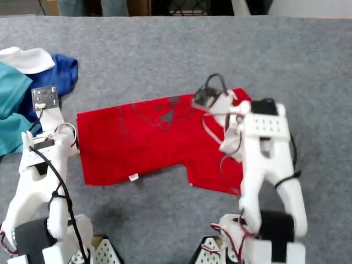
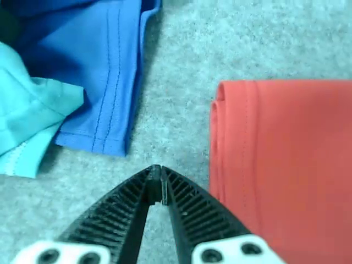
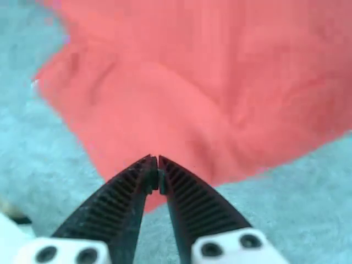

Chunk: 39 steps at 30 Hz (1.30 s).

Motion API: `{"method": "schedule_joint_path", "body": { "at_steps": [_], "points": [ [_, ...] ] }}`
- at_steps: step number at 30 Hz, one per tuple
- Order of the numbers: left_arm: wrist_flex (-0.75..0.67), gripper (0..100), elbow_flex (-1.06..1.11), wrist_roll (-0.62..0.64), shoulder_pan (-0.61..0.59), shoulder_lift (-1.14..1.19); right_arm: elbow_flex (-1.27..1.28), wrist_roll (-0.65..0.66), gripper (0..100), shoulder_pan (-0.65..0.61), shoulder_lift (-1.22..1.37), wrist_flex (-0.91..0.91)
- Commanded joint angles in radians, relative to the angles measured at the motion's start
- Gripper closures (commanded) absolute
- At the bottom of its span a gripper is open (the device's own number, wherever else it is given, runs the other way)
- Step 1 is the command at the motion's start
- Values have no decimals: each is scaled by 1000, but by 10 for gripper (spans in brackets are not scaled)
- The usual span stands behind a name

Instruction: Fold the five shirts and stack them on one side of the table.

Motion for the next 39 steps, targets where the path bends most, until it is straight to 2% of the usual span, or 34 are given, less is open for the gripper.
{"method": "schedule_joint_path", "body": {
  "at_steps": [1, 5, 17, 22, 29, 35, 39],
  "points": [
    [-15, 971, -47, 3, -8, -3, 91, 89, 885, -51, -94, 9],
    [-17, 971, -51, 3, -8, -2, 196, 138, 792, -135, -122, 3],
    [-114, 971, -13, 3, -7, -2, 533, 213, 793, -175, -117, -342],
    [-109, 971, -13, 3, -8, -2, 553, 230, 800, -170, -117, -379],
    [-109, 971, -13, 3, -8, -2, 555, 230, 984, -112, -117, -493],
    [-115, 971, -13, 3, -8, -2, 516, 226, 984, -94, -119, -528],
    [-115, 971, -13, 3, -8, -2, 343, 203, 984, -98, -114, -384]
  ]
}}
